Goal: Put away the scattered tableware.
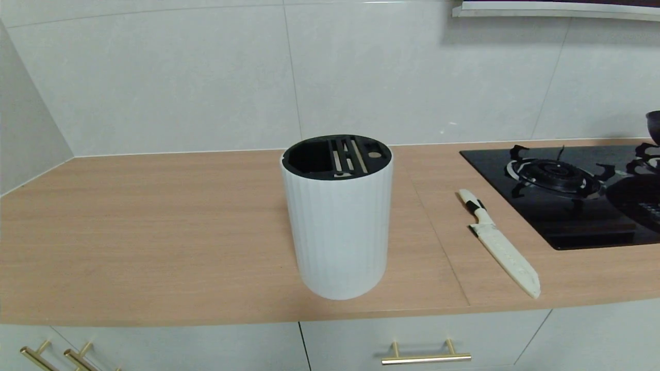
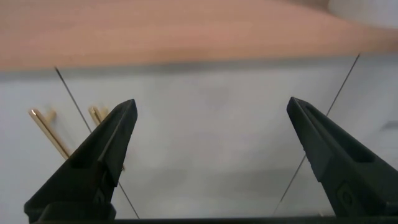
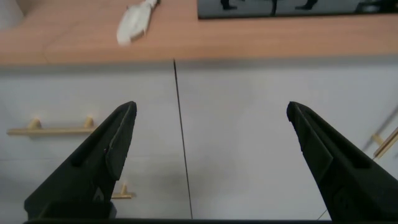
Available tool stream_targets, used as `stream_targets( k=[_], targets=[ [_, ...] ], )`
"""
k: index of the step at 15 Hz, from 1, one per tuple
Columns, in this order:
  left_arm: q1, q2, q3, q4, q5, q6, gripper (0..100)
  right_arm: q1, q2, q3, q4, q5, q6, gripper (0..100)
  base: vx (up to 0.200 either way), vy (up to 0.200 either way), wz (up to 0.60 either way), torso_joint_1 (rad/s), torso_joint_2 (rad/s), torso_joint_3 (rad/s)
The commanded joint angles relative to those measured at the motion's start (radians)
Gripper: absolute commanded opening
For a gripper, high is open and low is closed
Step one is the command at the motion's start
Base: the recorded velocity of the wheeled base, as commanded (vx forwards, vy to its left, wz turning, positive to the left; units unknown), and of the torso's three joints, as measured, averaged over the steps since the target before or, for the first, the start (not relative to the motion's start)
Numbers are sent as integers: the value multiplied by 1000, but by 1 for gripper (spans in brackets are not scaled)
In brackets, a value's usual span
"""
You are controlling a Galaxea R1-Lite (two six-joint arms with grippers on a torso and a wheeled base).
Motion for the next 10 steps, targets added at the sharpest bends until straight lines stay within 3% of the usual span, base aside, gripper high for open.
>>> stream_targets(
  k=[1,10],
  targets=[
    [0,1,0,1,0,0,100,0,1,0,0,0,0,100,0,0,0,212,-500,-276],
    [0,1,0,1,0,0,100,0,1,0,0,0,0,100,0,0,0,234,-522,-286]
  ],
)
